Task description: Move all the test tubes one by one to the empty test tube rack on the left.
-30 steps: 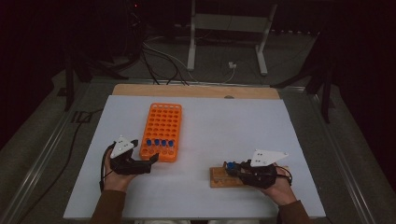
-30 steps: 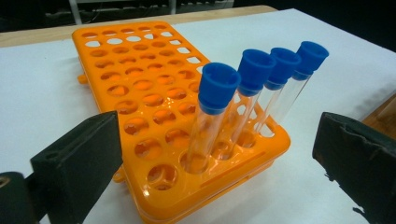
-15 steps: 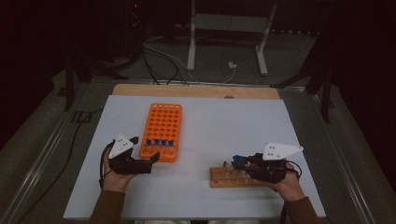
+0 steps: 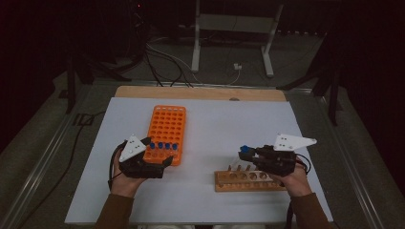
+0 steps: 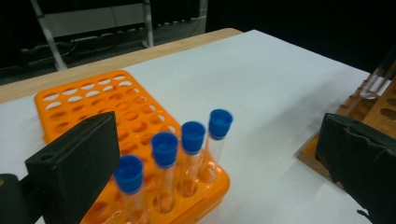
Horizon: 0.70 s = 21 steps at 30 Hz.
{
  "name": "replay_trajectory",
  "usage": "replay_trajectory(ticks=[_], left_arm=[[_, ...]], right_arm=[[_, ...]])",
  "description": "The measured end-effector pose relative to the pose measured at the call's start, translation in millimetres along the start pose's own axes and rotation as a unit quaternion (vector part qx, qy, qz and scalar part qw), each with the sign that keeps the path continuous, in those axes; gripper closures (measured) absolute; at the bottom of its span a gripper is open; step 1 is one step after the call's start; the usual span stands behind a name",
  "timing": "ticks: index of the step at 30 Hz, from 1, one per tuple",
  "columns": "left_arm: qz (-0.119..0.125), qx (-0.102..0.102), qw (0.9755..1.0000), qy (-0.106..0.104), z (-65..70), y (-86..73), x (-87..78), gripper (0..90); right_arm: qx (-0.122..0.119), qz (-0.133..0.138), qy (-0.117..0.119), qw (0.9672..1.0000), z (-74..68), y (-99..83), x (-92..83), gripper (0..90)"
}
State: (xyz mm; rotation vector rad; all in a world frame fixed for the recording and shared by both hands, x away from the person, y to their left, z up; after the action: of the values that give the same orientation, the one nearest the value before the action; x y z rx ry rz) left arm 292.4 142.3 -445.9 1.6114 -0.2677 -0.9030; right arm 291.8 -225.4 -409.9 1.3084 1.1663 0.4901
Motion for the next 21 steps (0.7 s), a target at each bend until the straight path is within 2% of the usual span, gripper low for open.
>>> replay_trajectory(ticks=[6,12,21], left_arm=[[0.0,0.011,0.9999,-0.008,6.9,6.1,3.7,0.9],[-0.001,0.023,0.9996,-0.014,13.2,12.9,9.8,0.9],[0.0,0.032,0.9989,-0.033,26.8,23.3,20.5,0.9]], right_arm=[[0.016,0.001,-0.016,0.9997,3.6,2.1,10.7,76.3],[0.024,0.001,-0.017,0.9996,3.4,6.3,19.2,76.3],[0.03,-0.002,-0.019,0.9994,1.5,16.3,34.8,76.3]])
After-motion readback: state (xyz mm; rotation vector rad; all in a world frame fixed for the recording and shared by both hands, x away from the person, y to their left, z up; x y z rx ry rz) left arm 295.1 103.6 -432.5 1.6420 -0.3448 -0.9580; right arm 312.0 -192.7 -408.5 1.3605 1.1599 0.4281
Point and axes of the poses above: each handheld gripper's, and its own axes: x roughly forward along the jaws, y roughly out of its top, z roughly to its right, the point moved 3 cm from there along x, roughly forward along the jaws, and after that the axes turned 3 degrees about x, right-handed, at the moved point
